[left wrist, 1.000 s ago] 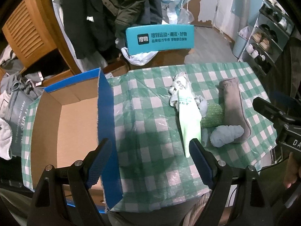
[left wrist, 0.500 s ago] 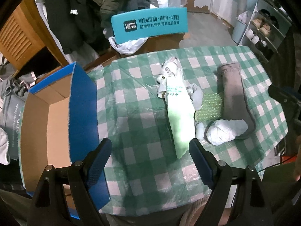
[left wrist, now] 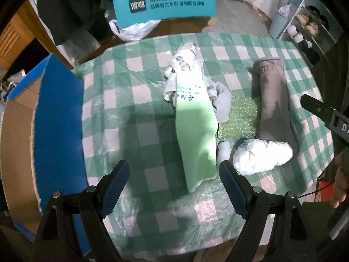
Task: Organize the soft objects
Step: 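Lower the right tool onto the grey fleece slipper while the left tool approaches the green cloth, then grasp the grey slipper with the right tool while the left tool grasps the green cloth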
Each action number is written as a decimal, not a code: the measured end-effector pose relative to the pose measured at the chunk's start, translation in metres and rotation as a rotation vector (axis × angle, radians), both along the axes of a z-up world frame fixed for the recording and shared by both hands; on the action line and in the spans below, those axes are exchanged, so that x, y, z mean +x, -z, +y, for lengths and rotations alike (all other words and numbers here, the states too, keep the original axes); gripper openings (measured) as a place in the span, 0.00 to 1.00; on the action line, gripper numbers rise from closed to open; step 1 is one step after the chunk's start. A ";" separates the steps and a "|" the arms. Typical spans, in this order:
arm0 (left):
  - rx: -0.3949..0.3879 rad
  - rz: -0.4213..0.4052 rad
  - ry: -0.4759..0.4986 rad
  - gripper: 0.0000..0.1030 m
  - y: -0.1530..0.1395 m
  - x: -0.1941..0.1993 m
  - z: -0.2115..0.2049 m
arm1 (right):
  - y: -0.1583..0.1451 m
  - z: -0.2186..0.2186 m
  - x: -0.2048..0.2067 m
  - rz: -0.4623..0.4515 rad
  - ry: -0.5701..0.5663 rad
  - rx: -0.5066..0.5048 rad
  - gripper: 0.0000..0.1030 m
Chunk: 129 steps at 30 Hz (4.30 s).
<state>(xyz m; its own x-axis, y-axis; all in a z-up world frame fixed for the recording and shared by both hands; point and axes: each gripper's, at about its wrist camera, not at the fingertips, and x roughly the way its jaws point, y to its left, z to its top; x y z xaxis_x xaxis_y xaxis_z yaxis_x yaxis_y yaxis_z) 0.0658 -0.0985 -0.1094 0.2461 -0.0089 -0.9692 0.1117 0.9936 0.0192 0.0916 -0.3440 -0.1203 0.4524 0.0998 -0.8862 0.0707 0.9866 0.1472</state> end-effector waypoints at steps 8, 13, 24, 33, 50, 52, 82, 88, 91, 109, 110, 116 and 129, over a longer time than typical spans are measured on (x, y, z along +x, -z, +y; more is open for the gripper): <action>0.029 0.042 -0.009 0.83 0.024 0.017 -0.013 | 0.026 -0.001 0.010 0.070 0.009 0.027 0.98; 0.049 0.056 -0.006 0.83 0.035 0.028 -0.019 | 0.033 -0.001 0.013 0.084 0.004 0.018 0.98; -0.083 0.055 -0.040 0.49 0.037 0.037 0.000 | 0.045 0.011 0.017 0.107 -0.042 0.002 0.80; -0.141 0.066 -0.053 0.11 0.037 0.036 0.016 | 0.047 0.017 0.017 0.121 -0.073 0.020 0.43; -0.133 0.087 -0.120 0.09 0.037 0.018 0.051 | 0.034 0.019 0.014 0.091 -0.094 0.012 0.12; -0.124 0.095 -0.131 0.09 0.038 0.018 0.055 | 0.035 0.019 0.014 0.099 -0.086 0.005 0.12; -0.276 0.178 -0.232 0.67 0.052 0.031 0.045 | 0.045 0.012 0.016 0.140 -0.046 0.029 0.54; -0.277 0.178 -0.220 0.69 0.049 0.034 0.038 | 0.050 0.009 0.019 0.151 -0.029 0.017 0.69; -0.269 0.180 -0.219 0.69 0.054 0.036 0.036 | 0.057 0.009 0.020 0.166 -0.032 0.021 0.69; -0.349 0.155 -0.161 0.08 0.051 0.030 0.040 | 0.063 0.022 0.024 0.161 -0.070 0.028 0.35; -0.340 0.145 -0.155 0.06 0.049 0.030 0.040 | 0.062 0.024 0.024 0.152 -0.079 0.026 0.30; -0.328 0.101 -0.146 0.04 0.038 0.027 0.044 | 0.048 0.032 0.022 0.113 -0.099 -0.002 0.22; -0.298 0.012 -0.140 0.04 0.009 0.017 0.063 | 0.005 0.051 0.011 -0.002 -0.139 -0.076 0.21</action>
